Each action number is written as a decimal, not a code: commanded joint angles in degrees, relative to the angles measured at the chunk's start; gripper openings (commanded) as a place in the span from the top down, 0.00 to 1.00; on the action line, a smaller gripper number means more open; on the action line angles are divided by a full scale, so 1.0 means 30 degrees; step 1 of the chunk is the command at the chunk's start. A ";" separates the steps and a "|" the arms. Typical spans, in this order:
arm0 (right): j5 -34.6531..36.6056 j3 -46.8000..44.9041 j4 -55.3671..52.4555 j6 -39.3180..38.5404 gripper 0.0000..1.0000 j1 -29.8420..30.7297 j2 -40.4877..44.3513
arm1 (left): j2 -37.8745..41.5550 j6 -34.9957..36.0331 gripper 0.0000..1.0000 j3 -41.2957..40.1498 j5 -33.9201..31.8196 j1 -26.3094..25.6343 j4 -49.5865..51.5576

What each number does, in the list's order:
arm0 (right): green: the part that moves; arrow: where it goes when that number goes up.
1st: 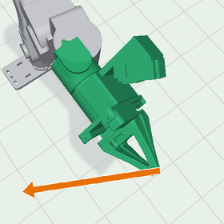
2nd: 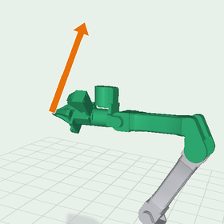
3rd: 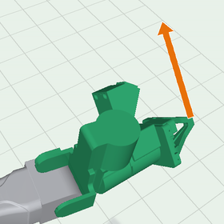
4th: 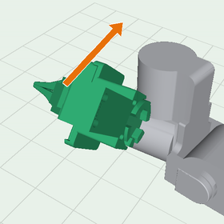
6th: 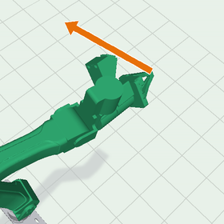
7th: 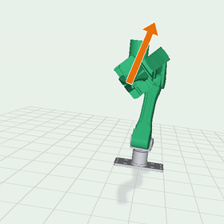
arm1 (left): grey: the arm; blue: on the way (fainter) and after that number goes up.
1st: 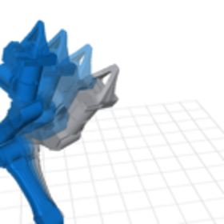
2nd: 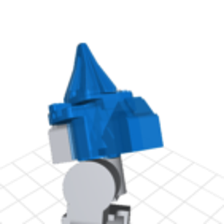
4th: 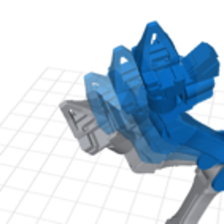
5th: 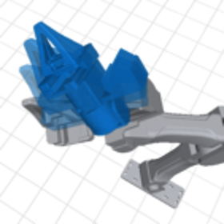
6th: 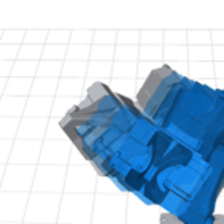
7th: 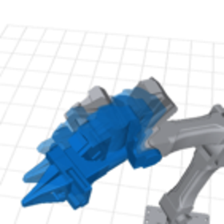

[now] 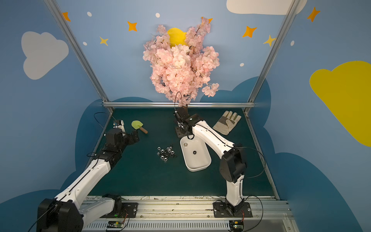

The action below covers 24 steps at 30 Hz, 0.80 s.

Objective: Put the nuts on the desktop into the storage box
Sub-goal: Place the nut in the storage box.

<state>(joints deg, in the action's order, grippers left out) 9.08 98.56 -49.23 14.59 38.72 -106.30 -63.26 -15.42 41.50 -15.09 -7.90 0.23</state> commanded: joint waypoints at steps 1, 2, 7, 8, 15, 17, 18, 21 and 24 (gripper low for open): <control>-0.0511 -0.3000 -0.0038 0.0154 0.80 -0.1276 0.0792 | -0.0034 0.0159 0.00 -0.0003 0.0504 -0.0058 -0.0424; -0.0919 -0.3653 0.0089 0.0116 0.80 -0.1663 0.0995 | -0.0069 0.0203 0.00 -0.0024 0.0655 -0.0046 -0.0499; -0.2099 -0.4290 0.0173 -0.0232 0.80 -0.2305 0.0230 | -0.0349 0.0244 0.00 0.0083 0.1216 -0.0058 -0.0575; -0.2388 -0.4098 0.0213 -0.0264 0.80 -0.2330 -0.0163 | -0.0400 0.0259 0.00 0.0113 0.1280 -0.0054 -0.0520; -0.3013 -0.2186 0.0430 -0.0351 0.80 -0.2370 -0.3112 | -0.0379 0.0337 0.00 0.0139 0.1208 -0.0051 -0.0370; -0.2925 -0.1624 0.0431 -0.0403 0.80 -0.2353 -0.3934 | -0.0406 0.0365 0.00 0.0170 0.1165 -0.0065 -0.0341; -0.2895 -0.1340 0.0387 -0.0453 0.79 -0.2356 -0.4301 | -0.0419 0.0365 0.00 0.0172 0.1149 -0.0076 -0.0313; -0.2743 -0.0498 0.0216 -0.0498 0.78 -0.2360 -0.5255 | -0.0424 0.0392 0.00 0.0255 0.1136 -0.0069 -0.0201; -0.2678 0.0163 0.0014 -0.0608 0.72 -0.2280 -0.5837 | -0.0416 0.0365 0.00 0.0260 0.1111 -0.0062 -0.0194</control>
<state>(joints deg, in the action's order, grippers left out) 0.97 96.49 -48.29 13.39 31.51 -122.89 -64.42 -14.92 41.52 -11.99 -7.92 -0.43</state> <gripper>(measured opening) 0.271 0.999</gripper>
